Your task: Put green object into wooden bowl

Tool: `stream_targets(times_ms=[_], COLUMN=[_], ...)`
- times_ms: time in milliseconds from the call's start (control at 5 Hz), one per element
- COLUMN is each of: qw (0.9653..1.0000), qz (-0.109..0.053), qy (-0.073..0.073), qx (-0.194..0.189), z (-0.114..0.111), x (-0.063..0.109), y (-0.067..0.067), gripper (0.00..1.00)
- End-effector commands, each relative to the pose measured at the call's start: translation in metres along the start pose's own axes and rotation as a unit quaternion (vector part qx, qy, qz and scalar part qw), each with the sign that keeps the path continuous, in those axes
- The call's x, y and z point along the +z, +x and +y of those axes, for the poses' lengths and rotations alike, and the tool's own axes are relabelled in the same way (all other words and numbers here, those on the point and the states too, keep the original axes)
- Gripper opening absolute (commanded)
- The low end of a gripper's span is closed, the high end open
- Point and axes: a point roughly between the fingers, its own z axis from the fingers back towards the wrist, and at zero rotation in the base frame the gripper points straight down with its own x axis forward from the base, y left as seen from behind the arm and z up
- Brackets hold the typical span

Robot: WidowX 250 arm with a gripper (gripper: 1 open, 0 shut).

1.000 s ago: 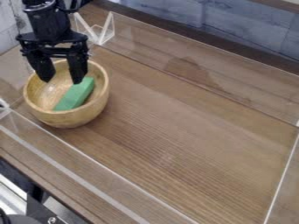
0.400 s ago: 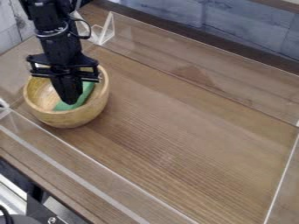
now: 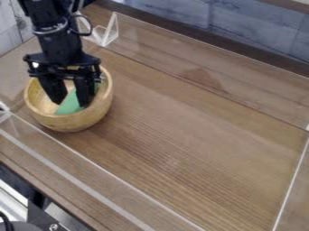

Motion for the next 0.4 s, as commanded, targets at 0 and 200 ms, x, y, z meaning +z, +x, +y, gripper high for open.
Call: stream_targets(times_ms=[0,200], qw=[0.9995,0.9991], qz=[-0.03,-0.041], qy=[-0.001,-0.006], qx=[0.013,0.014], z=[-0.005,-0.02], x=[0.022,0.028], y=[0.0,0.003], gripper=[1.0,1.0])
